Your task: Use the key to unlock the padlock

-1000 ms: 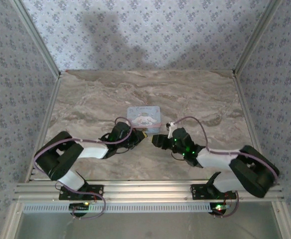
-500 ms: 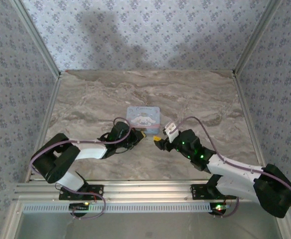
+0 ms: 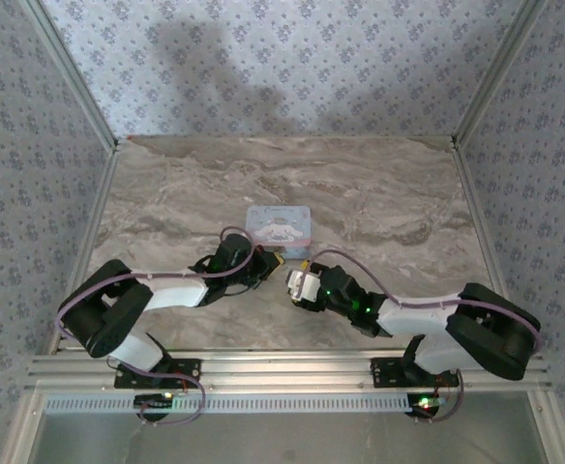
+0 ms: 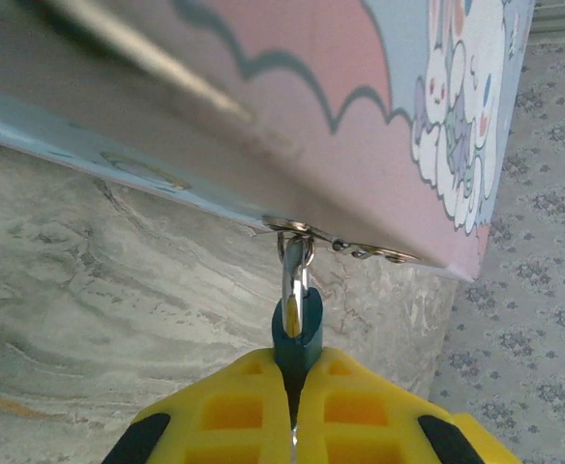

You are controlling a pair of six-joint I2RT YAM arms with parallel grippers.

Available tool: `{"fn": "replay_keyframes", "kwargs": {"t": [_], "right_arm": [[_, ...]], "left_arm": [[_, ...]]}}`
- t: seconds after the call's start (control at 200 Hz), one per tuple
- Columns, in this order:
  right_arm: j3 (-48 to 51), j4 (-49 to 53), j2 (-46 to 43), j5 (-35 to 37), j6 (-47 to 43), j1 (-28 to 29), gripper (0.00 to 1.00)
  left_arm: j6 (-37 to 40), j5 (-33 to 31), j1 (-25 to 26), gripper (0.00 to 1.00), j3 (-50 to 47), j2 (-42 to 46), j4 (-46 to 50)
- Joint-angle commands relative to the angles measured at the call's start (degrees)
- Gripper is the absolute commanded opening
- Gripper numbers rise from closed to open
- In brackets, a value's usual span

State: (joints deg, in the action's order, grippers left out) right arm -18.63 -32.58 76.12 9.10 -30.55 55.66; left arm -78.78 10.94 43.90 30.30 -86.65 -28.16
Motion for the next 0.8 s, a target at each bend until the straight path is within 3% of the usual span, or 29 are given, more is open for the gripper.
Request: {"fn": "replay_keyframes", "kwargs": {"t": [0.0,0.794], "right_arm": [[-0.83,-7.07,2.45,2.14,-2.26,0.35,0.66],[-4.47,-20.68,16.55,1.71,0.44,-0.12,0.47]], "left_arm": [[-0.59,-0.03,0.11,0.04,1.86,2.15,-0.46],[-0.32,0.82,0.21,0.03,2.30,1.65,-0.32]]}}
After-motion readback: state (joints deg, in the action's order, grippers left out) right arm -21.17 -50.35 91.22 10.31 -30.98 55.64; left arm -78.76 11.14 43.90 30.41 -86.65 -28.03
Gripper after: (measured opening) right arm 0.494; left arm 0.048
